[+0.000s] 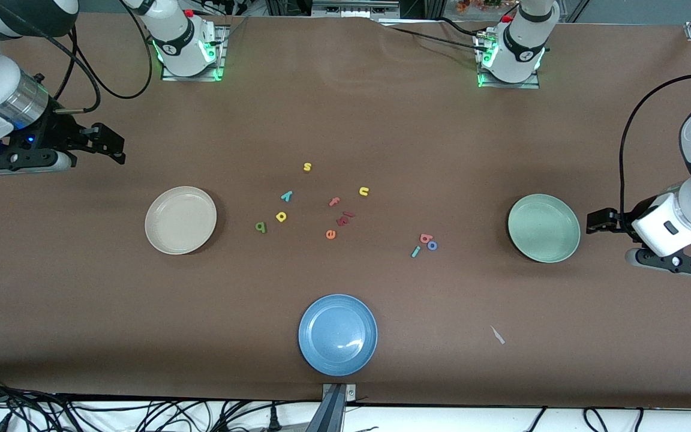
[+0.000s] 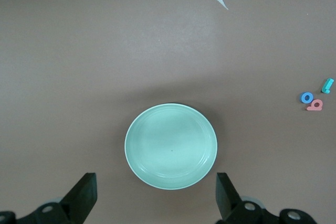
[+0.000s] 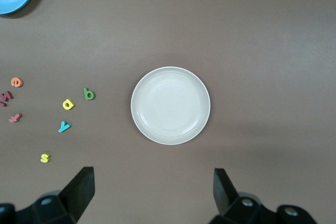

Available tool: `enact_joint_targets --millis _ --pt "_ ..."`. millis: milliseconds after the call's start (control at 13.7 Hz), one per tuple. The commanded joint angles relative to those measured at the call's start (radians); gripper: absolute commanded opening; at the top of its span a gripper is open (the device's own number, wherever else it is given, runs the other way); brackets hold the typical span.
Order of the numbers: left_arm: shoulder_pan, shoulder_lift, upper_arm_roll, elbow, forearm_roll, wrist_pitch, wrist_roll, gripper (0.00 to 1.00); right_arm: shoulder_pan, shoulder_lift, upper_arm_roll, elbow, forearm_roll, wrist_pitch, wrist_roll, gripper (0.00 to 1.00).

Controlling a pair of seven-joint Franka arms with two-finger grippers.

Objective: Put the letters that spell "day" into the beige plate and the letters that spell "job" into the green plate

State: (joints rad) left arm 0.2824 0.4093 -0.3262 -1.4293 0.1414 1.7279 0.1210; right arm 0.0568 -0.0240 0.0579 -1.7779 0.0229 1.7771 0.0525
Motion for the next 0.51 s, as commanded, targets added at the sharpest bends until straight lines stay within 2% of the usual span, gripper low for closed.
enact_joint_targets --millis 0,292,438 --pt "0.011 -0.024 -0.005 -0.022 -0.023 0.010 0.020 1.00 0.000 -0.002 0.003 0.011 -0.011 -0.022 -0.006 1.00" --pt "0.004 -0.024 -0.007 -0.023 -0.025 0.010 -0.006 1.00 -0.002 -0.002 0.003 0.011 -0.009 -0.027 -0.006 1.00" --pt "-0.015 -0.021 -0.011 -0.026 -0.028 0.010 -0.203 1.00 -0.002 -0.002 0.003 0.012 -0.009 -0.027 -0.006 1.00"
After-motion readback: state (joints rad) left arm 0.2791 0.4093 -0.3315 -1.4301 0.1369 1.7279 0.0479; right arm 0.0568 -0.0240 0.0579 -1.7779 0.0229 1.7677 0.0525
